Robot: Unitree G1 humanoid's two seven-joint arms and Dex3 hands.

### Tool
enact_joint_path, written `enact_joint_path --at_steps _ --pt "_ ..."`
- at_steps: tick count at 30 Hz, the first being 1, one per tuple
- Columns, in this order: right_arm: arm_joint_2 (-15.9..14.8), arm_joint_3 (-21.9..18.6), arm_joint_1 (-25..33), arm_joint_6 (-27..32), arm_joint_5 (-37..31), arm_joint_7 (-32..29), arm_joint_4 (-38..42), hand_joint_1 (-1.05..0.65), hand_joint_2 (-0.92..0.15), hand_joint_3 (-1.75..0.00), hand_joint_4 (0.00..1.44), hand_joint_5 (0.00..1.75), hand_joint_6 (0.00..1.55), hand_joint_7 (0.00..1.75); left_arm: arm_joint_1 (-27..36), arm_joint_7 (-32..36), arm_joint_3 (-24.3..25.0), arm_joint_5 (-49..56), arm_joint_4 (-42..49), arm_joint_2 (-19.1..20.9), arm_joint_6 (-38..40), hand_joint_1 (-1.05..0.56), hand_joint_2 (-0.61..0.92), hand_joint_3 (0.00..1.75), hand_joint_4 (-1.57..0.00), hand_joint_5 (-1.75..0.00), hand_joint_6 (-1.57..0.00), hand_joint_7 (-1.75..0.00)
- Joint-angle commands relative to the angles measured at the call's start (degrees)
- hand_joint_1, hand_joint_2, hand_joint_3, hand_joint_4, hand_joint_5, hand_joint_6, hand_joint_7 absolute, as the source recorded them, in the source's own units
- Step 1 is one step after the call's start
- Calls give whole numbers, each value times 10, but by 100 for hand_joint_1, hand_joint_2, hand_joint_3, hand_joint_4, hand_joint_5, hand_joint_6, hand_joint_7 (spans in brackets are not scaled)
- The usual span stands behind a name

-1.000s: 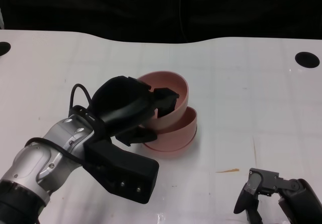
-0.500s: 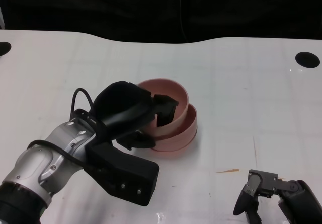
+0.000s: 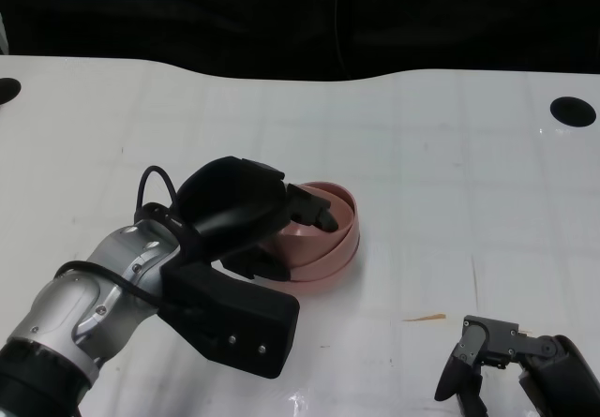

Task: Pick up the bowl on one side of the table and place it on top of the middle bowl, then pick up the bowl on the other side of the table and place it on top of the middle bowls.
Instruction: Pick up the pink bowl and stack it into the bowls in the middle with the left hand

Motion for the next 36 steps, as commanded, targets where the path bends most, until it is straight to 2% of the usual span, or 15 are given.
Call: enact_joint_path --at_steps 1,5,9,11,15,27,36 --pt "-2 -3 5 4 8 2 -6 -18 -43 -134 87 175 80 140 4 -3 -6 14 -4 7 16 -53 92 9 -23 -44 -41 0" --pt "-4 -4 3 1 6 2 -4 -18 -43 -133 87 175 80 140 11 -4 -12 37 -17 8 41 -65 92 14 -4 -33 -22 0" --pt "-3 -4 4 2 6 2 -5 -19 -44 -132 87 175 80 140 16 -4 -15 41 -23 10 51 -66 92 15 -1 -32 -19 0" --pt "-2 -3 6 3 5 1 -7 -19 -45 -132 88 175 80 140 28 7 -17 45 -23 13 53 -74 92 21 0 -16 -9 0" --pt "-2 -3 7 4 5 1 -7 -19 -46 -130 88 175 80 140 44 11 -14 51 -30 15 58 -81 92 29 0 -4 -3 -1" --pt "-2 -2 6 3 7 2 -5 -20 -48 -128 88 175 80 140 90 14 4 34 -59 18 69 -85 92 35 0 0 0 0" --pt "-2 -2 5 7 11 6 -7 -21 -49 -125 88 175 80 140 158 92 39 30 -123 32 52 -82 92 32 0 0 0 0"
